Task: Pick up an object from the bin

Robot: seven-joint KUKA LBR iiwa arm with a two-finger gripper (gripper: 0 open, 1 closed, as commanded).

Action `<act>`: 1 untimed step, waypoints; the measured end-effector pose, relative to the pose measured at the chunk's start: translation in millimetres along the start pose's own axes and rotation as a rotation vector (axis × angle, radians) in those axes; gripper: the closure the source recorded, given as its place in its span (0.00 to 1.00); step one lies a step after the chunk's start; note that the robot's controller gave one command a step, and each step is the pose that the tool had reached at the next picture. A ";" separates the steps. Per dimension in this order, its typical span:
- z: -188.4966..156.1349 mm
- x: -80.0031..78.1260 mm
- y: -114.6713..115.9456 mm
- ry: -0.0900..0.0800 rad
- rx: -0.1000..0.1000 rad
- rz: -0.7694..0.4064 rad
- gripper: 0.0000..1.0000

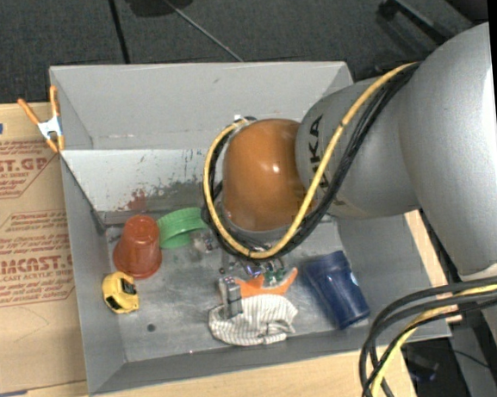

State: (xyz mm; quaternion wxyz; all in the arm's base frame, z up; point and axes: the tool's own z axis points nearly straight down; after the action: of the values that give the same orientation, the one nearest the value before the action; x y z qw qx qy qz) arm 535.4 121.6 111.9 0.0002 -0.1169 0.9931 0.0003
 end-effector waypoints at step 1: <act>24.2 14.3 -34.4 -0.001 -0.001 -0.241 0.00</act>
Offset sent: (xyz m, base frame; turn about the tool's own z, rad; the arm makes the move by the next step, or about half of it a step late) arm -0.0033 -0.0713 -0.0419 0.0275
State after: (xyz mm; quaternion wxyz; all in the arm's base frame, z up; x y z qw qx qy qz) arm 529.4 84.8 87.7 0.0010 -0.2355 0.9719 0.0006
